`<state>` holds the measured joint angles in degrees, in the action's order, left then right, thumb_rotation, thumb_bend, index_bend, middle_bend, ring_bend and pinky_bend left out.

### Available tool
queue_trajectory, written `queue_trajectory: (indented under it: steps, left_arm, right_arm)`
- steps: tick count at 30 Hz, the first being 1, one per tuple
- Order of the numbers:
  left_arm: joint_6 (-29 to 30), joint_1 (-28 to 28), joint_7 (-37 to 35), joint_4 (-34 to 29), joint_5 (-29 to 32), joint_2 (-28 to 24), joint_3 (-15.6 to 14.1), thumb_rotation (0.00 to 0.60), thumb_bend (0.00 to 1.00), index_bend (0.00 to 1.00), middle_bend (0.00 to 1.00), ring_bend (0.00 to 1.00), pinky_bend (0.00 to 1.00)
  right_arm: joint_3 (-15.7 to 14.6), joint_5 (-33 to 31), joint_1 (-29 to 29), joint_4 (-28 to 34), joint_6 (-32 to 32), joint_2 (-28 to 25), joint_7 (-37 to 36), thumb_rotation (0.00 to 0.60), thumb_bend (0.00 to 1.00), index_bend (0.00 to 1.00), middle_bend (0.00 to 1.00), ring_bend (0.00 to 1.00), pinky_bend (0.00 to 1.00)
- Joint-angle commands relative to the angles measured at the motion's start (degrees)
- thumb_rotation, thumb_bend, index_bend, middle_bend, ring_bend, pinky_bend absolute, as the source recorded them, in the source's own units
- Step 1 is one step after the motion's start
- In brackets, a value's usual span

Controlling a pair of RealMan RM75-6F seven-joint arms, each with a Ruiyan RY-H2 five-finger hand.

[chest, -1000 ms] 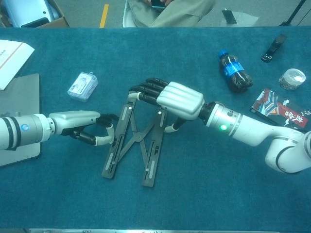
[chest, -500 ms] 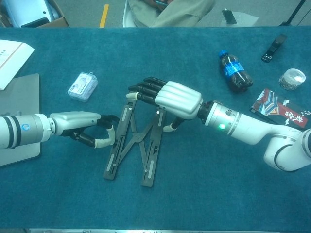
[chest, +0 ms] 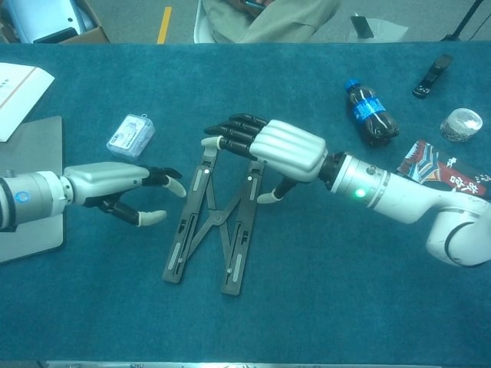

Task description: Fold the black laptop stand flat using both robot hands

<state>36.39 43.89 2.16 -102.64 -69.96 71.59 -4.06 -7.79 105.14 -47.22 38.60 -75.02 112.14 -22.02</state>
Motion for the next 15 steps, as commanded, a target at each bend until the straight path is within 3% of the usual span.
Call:
queue_trajectory:
  steps: [1, 9, 15]
  left_arm:
    - [2.27, -0.87, 1.89, -1.68, 1.16, -1.48, -0.4, 0.224, 0.38, 0.13, 0.0, 0.0, 0.0]
    - [10.94, -3.88, 6.03, -4.97, -0.54, -4.86, 0.26, 0.243, 0.38, 0.12, 0.0, 0.0, 0.0]
    - [17.64, -6.75, 6.82, -6.11, -2.34, -6.56, 1.51, 0.26, 0.38, 0.12, 0.0, 0.0, 0.0]
  right_arm:
    - [0.37, -0.97, -1.78, 8.77, 2.96, -5.56, -2.06, 0.6, 0.0, 0.0, 0.0, 0.0, 0.0]
    - [2.57, -4.27, -8.27, 28.39, 15.34, -18.45, -2.72, 0.6, 0.0, 0.0, 0.0, 0.0, 0.0]
    - [2.19, -4.29, -12.3, 33.88, 23.17, -23.13, -0.76, 0.6, 0.0, 0.0, 0.0, 0.0, 0.0]
